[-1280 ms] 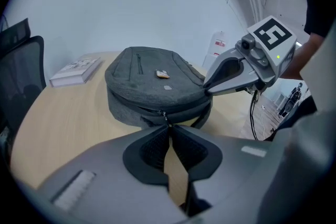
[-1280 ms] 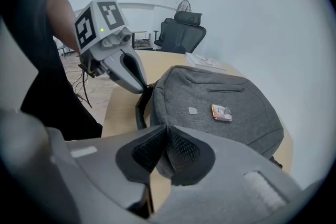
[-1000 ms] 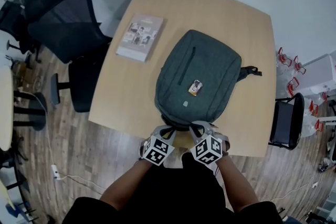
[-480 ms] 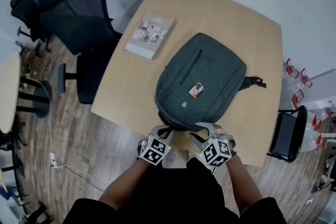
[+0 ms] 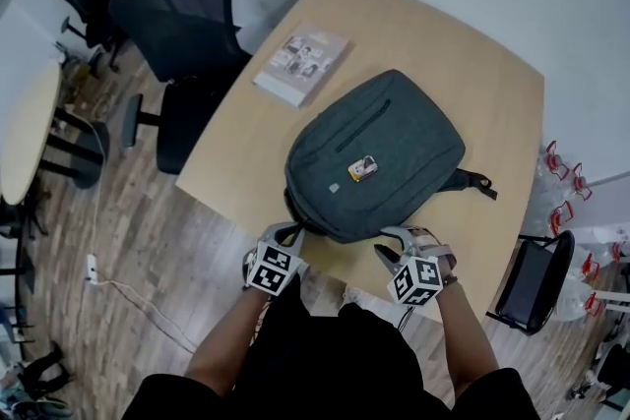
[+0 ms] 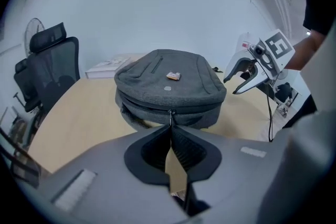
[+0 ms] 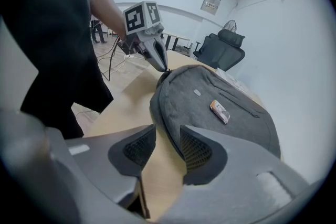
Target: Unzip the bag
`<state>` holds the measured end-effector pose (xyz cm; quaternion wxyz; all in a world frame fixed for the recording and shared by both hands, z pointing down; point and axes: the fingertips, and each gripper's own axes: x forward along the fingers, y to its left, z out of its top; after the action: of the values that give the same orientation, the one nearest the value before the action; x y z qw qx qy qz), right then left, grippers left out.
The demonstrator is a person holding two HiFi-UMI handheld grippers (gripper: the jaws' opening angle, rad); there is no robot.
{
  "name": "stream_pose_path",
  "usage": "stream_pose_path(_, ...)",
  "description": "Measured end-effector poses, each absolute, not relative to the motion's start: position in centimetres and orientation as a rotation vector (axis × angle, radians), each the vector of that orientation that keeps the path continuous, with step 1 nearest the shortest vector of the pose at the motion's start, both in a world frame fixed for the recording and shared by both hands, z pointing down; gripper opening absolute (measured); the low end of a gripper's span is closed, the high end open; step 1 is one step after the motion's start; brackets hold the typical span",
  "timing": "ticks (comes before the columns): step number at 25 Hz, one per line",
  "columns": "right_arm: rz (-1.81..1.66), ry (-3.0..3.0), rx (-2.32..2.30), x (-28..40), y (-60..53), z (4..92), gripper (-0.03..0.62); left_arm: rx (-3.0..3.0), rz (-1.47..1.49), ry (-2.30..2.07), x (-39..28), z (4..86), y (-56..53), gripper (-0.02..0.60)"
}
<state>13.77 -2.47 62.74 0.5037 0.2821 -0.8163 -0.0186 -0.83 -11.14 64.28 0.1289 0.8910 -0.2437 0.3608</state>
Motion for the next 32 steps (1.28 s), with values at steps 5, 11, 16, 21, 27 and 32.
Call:
stream_pose_path(5,-0.118,-1.879,0.647,15.5,-3.4,64.1,0.150,2.562,1.030,-0.812,-2.2,64.2,-12.2,0.028)
stream_pose_path(11,-0.133,-1.863,0.649,15.6,-3.9,64.3,0.043,2.577,1.016,-0.871,-1.3,64.0,-11.1,0.031)
stream_pose_path(16,-0.097,-1.875,0.660,15.3,-4.2,64.4,0.029,2.599,1.043,-0.882,-0.4,63.9,-9.9,0.034)
stream_pose_path(21,-0.067,-1.890,0.682,14.7,-4.1,64.4,0.028,2.604,1.018,-0.841,0.4,63.9,-7.9,0.029)
stream_pose_path(27,-0.015,-1.904,0.731,13.5,-3.9,64.2,0.028,2.629,1.012,-0.756,2.0,63.9,-5.1,0.029)
stream_pose_path(32,0.010,-1.927,0.750,10.6,-3.7,64.1,0.026,2.605,0.997,-0.770,1.3,64.2,-4.0,0.035)
